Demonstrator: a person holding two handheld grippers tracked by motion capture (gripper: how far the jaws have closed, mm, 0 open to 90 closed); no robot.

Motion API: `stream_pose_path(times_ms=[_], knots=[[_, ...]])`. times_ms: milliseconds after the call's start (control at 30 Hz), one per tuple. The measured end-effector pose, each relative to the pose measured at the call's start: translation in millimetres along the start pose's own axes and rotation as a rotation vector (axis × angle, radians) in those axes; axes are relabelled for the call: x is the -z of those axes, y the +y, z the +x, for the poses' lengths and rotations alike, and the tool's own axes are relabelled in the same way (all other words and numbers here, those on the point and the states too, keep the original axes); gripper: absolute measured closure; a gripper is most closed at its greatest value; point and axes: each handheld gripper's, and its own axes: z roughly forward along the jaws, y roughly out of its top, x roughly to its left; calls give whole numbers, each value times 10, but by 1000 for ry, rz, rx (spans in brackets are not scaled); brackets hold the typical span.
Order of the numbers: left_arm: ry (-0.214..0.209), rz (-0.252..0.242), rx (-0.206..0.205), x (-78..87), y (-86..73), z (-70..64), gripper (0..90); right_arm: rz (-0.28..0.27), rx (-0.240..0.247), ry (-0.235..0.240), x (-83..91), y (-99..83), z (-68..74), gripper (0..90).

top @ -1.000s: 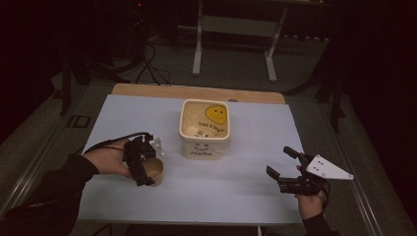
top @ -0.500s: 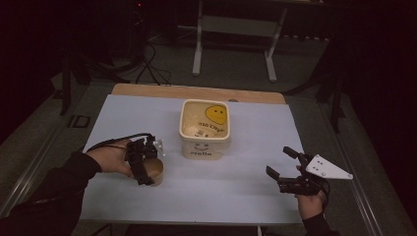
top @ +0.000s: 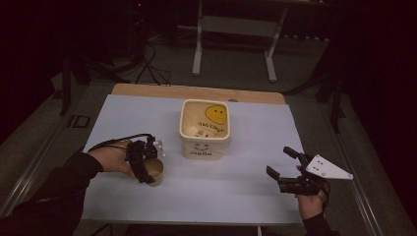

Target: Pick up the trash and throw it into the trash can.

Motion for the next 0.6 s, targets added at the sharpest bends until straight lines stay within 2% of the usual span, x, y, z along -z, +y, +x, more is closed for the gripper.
stream_pose_path(times_ms=[267, 600], knots=[[-33, -30, -5, 47, -12, 7, 278, 1, -1, -1, -2, -6, -4, 103], [-30, -49, 13, 214, -48, 29, 278, 0, -5, -1, -2, -9, -9, 103]])
